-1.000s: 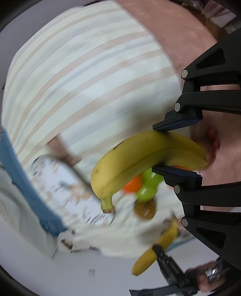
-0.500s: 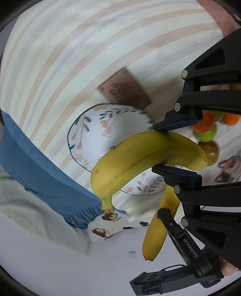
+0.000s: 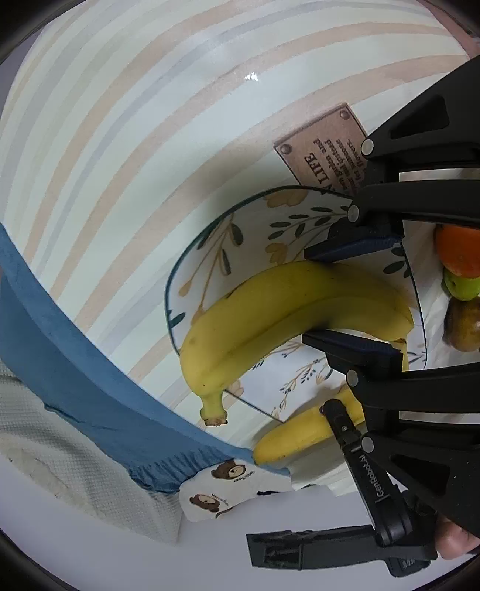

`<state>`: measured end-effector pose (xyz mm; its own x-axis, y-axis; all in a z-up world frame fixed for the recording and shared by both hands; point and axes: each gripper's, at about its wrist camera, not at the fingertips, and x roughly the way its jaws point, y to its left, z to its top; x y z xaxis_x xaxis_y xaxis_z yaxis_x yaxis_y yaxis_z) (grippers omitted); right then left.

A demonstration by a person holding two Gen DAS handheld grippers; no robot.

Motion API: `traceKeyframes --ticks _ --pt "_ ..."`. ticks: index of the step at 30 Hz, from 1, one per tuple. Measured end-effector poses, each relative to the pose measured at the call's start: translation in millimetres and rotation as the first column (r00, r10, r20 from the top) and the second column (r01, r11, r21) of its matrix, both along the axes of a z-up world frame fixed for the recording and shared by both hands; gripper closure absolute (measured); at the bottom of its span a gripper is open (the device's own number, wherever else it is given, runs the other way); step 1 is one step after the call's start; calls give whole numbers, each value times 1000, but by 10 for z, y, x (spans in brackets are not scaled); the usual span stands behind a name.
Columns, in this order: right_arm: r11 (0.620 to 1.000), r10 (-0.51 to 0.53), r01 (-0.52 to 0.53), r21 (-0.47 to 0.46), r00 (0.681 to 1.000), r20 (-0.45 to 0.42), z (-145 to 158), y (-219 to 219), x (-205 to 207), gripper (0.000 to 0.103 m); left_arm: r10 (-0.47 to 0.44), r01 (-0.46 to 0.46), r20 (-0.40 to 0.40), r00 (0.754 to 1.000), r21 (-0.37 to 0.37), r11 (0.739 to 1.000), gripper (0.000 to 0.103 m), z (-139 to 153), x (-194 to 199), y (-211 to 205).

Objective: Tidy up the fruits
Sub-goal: 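Carry both bananas onto the deer plate and open both grippers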

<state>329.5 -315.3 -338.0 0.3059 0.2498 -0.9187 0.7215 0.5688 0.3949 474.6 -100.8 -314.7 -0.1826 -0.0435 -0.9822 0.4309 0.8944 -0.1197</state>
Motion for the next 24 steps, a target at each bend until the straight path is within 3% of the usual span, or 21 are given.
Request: traceKeyframes --ticks 5,7,10,11,13,15,19,24 --pt "1000 11 -11 7 1000 -12 -31 46 24 59 -34 33 42 999 28 999 70 65 -76 -28" --pt "999 31 -31 6 1000 -2 9 64 7 40 -48 46 59 997 37 998 64 134 -130 -50" --pt "996 77 -76 -36 997 8 135 80 3 24 -52 50 93 994 19 999 61 298 -224 -37" --pt "995 93 -93 -46 996 12 172 91 -6 22 -47 45 121 992 16 999 59 389 -264 -16" --pt "985 143 -142 -97 990 5 288 123 -20 17 -28 29 164 986 -6 1000 45 540 -346 51" --pt "968 197 -195 -160 980 -3 406 167 -75 11 5 1 208 978 -31 1000 31 715 -425 144" --pt "910 310 -305 -280 950 -26 608 293 -165 6 75 -54 263 962 -86 995 14 954 -620 361" --pt "835 406 -390 -389 913 -42 837 443 -412 2 157 -128 336 929 -107 986 6 1175 -856 569"
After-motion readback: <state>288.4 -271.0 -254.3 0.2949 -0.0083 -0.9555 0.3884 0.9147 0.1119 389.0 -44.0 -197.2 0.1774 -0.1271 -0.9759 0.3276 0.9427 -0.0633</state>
